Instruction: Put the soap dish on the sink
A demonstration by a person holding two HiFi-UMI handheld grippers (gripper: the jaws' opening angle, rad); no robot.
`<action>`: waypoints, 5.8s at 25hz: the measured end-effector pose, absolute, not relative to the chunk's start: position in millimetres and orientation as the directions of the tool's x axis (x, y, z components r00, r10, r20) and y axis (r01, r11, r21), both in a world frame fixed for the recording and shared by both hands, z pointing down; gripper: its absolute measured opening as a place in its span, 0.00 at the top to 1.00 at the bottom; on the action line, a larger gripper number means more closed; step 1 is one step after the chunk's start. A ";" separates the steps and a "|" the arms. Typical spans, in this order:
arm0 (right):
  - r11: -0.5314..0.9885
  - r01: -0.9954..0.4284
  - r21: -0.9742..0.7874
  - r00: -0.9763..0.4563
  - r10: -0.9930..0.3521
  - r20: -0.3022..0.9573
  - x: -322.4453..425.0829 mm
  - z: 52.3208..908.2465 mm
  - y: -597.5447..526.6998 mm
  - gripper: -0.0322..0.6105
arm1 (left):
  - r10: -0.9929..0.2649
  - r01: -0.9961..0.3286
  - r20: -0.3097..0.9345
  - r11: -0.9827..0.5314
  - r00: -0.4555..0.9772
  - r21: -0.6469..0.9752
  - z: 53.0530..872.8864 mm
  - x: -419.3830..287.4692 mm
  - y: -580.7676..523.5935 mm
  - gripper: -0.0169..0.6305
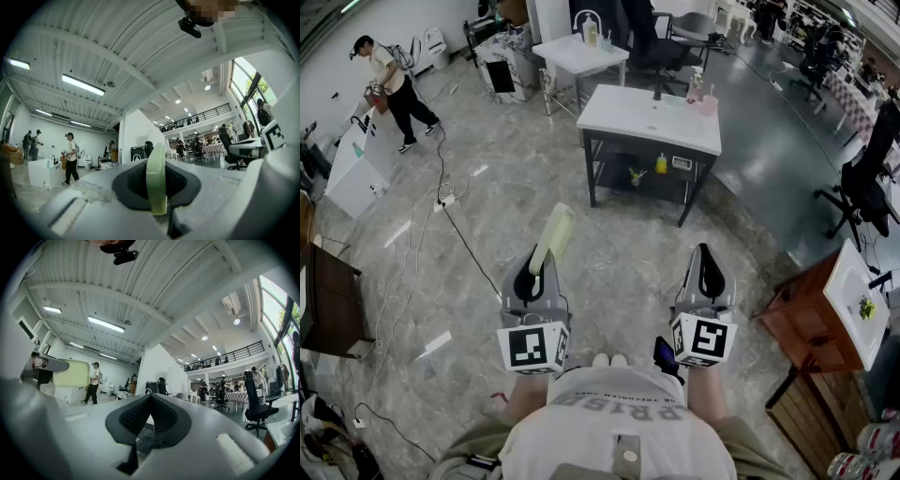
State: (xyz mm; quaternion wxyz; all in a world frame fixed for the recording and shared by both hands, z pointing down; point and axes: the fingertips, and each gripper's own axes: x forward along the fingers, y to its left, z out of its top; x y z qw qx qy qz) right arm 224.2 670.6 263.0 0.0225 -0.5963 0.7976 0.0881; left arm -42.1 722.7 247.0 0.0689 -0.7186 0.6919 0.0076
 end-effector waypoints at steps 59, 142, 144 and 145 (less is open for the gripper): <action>0.377 -0.925 -0.034 -0.368 -0.917 -0.151 205.5 268.7 573.8 0.40 | -0.992 -0.993 -0.093 -0.083 0.091 -0.084 245.6 -64.2 614.0 0.94; 0.417 -0.909 0.003 -0.414 -0.901 -0.128 175.8 277.5 101.2 0.40 | -0.994 -0.993 -0.063 -0.081 0.086 -0.083 259.7 -74.0 135.9 0.94; 0.428 -0.904 -0.003 -0.424 -0.897 -0.123 176.7 280.0 89.8 0.40 | -0.995 -0.993 -0.057 -0.076 0.081 -0.085 261.2 -71.4 127.8 0.94; 0.432 -0.902 -0.005 -0.429 -0.896 -0.118 176.3 282.2 84.8 0.40 | -0.996 -0.993 -0.050 -0.074 0.079 -0.088 263.3 -71.2 124.2 0.94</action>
